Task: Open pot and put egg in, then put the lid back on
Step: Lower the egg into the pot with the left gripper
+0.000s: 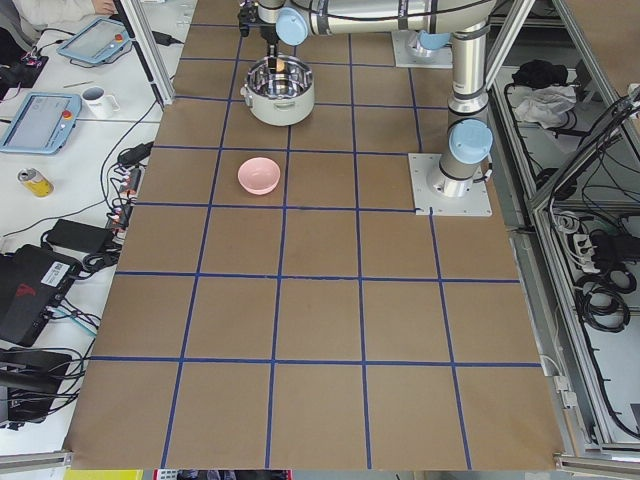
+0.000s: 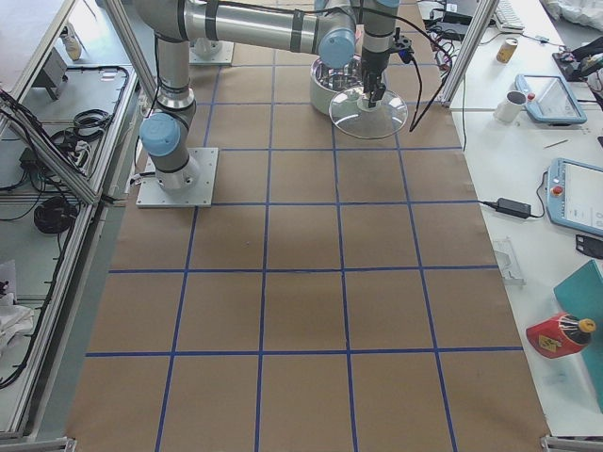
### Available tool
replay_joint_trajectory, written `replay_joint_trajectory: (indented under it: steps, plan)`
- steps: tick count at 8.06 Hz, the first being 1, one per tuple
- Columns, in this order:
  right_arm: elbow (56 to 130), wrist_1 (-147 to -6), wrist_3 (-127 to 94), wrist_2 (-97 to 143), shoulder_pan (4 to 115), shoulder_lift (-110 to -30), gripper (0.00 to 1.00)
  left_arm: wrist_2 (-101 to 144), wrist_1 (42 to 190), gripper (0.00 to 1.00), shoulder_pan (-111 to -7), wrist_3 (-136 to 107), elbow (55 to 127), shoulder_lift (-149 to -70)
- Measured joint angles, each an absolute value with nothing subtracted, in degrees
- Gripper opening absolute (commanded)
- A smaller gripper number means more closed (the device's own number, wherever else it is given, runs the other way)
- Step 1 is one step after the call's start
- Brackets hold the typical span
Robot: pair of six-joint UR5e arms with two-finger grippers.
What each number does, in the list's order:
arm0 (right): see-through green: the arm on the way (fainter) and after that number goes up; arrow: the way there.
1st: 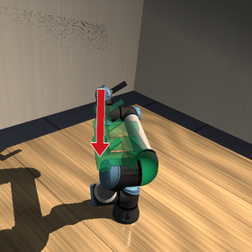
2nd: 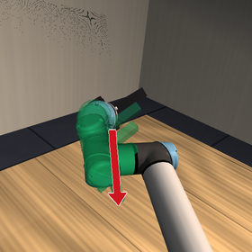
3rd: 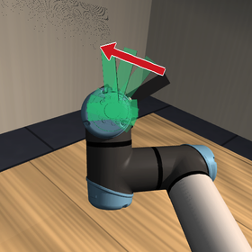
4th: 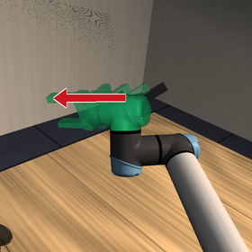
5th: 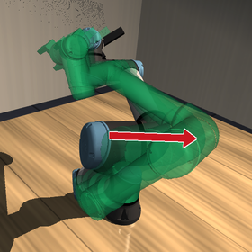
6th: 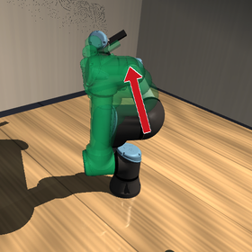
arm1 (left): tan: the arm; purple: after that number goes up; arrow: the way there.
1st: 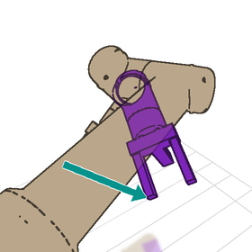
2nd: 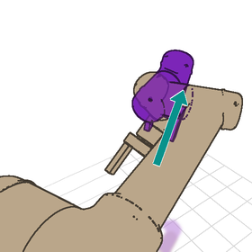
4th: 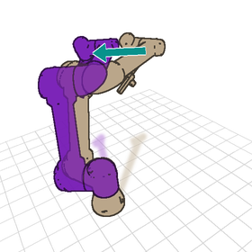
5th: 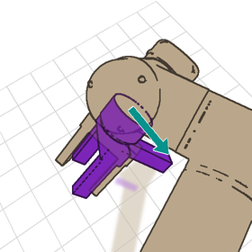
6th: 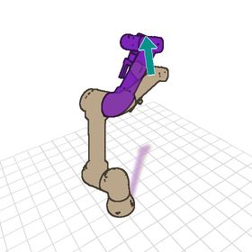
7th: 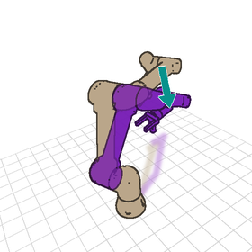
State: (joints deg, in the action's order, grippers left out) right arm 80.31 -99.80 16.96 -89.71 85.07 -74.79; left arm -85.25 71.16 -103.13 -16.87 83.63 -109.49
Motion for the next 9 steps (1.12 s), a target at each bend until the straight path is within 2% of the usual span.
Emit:
replay_joint_trajectory:
  steps: [5,9]
  plan:
    - [80.3,-99.8,17.0,-89.7,85.1,-74.8,0.00,-85.4,63.9,0.02,-106.3,-22.9,83.4,-119.8]
    - [80.8,-99.7,17.0,-89.8,85.1,-74.9,0.00,-85.5,62.2,0.04,-106.9,-24.1,83.9,-122.6]
